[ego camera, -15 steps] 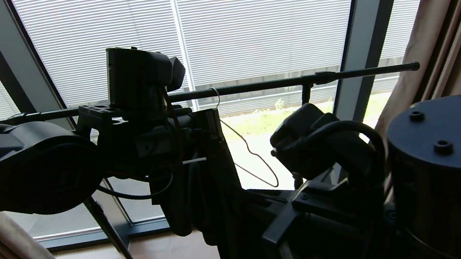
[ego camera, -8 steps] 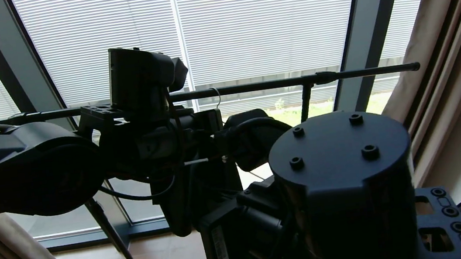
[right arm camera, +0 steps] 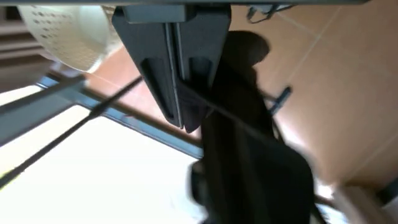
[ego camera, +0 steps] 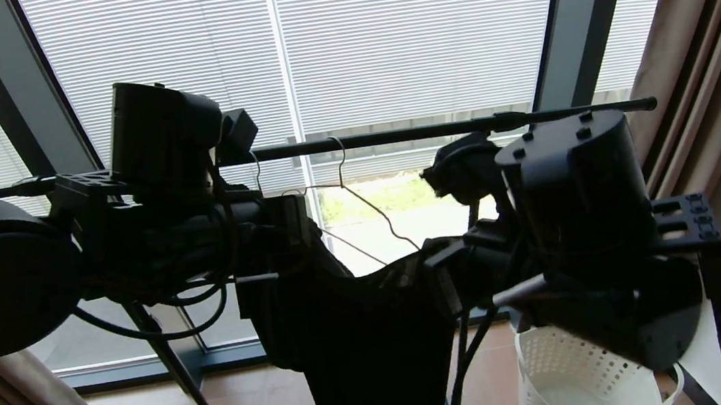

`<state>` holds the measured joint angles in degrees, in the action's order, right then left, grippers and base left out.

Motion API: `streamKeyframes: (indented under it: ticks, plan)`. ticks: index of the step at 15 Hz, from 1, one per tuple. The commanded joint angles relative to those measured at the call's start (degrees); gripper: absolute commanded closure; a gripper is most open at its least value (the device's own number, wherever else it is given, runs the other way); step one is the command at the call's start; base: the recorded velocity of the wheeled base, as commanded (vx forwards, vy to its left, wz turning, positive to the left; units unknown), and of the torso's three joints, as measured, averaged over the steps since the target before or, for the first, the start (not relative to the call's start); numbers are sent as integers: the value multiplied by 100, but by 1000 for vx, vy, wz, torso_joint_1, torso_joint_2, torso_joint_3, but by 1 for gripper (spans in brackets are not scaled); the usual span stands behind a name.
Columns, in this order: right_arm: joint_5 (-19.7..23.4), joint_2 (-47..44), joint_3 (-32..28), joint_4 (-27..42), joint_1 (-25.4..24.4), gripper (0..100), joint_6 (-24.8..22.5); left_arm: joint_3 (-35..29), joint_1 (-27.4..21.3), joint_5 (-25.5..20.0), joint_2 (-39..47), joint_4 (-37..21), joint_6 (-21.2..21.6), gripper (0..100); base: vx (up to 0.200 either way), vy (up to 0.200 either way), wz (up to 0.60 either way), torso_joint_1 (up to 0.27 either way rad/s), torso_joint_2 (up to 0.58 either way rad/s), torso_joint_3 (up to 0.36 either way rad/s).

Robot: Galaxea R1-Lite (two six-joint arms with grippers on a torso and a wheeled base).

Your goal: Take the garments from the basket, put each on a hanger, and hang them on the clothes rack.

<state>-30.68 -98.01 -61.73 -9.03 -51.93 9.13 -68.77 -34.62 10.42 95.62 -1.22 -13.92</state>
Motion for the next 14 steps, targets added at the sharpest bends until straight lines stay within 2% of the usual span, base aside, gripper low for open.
streamKeyframes:
  ticks: [1, 3, 5, 7, 10, 13, 14]
  plan:
    - [-61, -201, -339, -151, 509, 100, -43, 39, -10, 4, -518, -581, 197, 100, 0, 0, 0, 0, 0, 0]
    - [-113, -473, -542, -389, 535, 100, 27, 48, -141, 12, -668, -1293, 399, 100, 0, 0, 0, 0, 0, 0]
    - [-254, -728, -735, -784, 526, 100, 168, 250, -449, 12, -747, -1592, 469, 100, 0, 0, 0, 0, 0, 0]
    - [-307, -1080, -1051, -1153, 421, 100, 493, 426, -924, -14, -712, -1610, 434, 100, 0, 0, 0, 0, 0, 0]
    - [-307, -1273, -1306, -1162, 60, 100, 1047, 399, -1574, -427, -448, -1583, 162, 100, 0, 0, 0, 0, 0, 0]
    - [-280, -1308, -1306, -1162, -168, 100, 1258, 30, -1855, -506, -114, -1574, -313, 100, 0, 0, 0, 0, 0, 0]
    - [-271, -1308, -1306, -1162, -168, 100, 1258, 21, -1864, -506, -96, -1574, -348, 100, 0, 0, 0, 0, 0, 0]
